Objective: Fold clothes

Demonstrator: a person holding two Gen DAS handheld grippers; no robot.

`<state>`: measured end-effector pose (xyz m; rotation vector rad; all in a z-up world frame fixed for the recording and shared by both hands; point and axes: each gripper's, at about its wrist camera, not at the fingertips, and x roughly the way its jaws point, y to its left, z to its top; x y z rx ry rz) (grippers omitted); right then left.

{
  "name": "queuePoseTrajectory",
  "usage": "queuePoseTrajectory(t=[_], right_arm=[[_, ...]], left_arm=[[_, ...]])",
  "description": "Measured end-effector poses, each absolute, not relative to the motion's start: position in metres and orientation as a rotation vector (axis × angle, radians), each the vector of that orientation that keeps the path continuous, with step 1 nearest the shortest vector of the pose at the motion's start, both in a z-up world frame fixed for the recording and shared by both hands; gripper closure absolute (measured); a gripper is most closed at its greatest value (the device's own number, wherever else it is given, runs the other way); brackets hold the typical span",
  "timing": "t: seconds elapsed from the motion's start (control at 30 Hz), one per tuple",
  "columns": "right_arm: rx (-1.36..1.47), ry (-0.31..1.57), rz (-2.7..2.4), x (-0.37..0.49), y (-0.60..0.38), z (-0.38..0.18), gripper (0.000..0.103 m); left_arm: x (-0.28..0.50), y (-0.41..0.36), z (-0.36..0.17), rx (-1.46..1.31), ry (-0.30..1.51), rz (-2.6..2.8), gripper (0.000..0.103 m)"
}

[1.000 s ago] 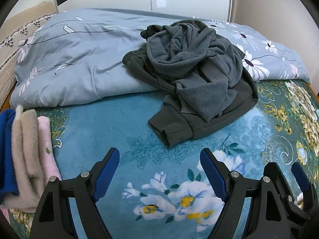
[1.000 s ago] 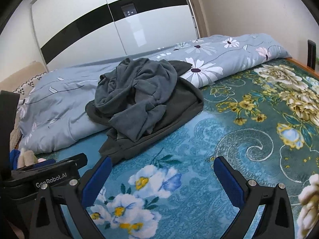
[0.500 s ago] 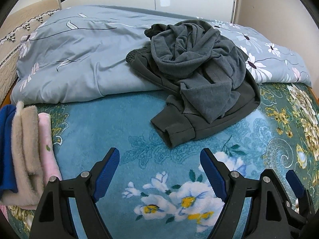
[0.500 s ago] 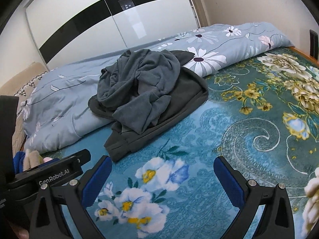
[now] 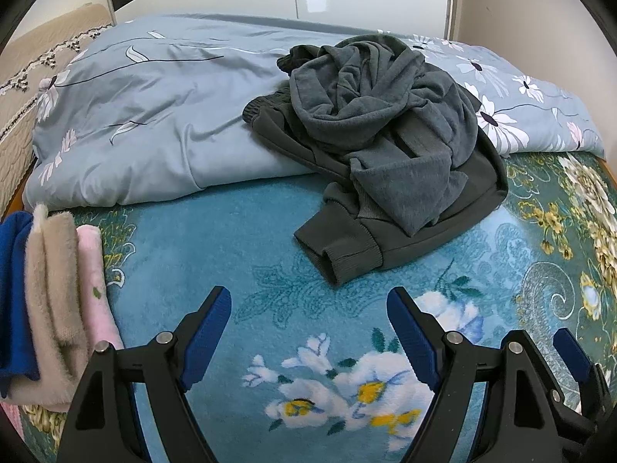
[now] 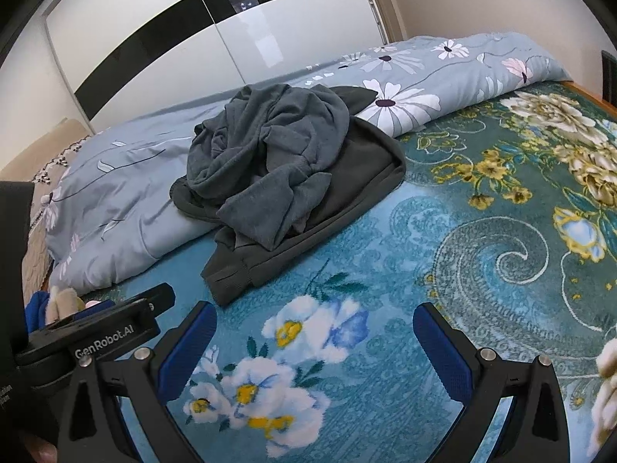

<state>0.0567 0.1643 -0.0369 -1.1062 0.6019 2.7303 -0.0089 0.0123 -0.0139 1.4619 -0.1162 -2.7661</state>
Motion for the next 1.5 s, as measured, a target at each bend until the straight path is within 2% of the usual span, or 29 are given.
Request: queuePoseTrajectory(t=[0.97,1.03,1.1,1.17,1.4,1.5], right_arm=[[-1.06,0.67,2.721,0.055,0.177,-0.045,0.0],[-1.045,0.684,2.71,0.056,0.18,-0.045,0.0],[-1.046,0.706,2.687,0.057,0.185,-0.046,0.0],[-1.068,0.757,2.649,0.058,0.193,-0.05,0.0],[-1.112,0.976,2.526,0.065,0.22,-0.066,0.0],[-1.111,1.014,2.5,0.067,0.225,-0.069,0.0]], left_arm=[[-0.02,0.028,-0.018,1.496,-0.133,-2.8,0.019],[-0.024,0.034,-0.015,1.496,-0.192,-2.83,0.019],[-0.034,0.04,-0.01,1.472,-0.261,-2.853,0.014],[-0.045,0.043,-0.004,1.448,-0.313,-2.871,0.004],[-0.119,0.064,0.012,1.437,-0.415,-2.841,0.004],[-0.145,0.085,0.012,1.447,-0.45,-2.859,0.004]])
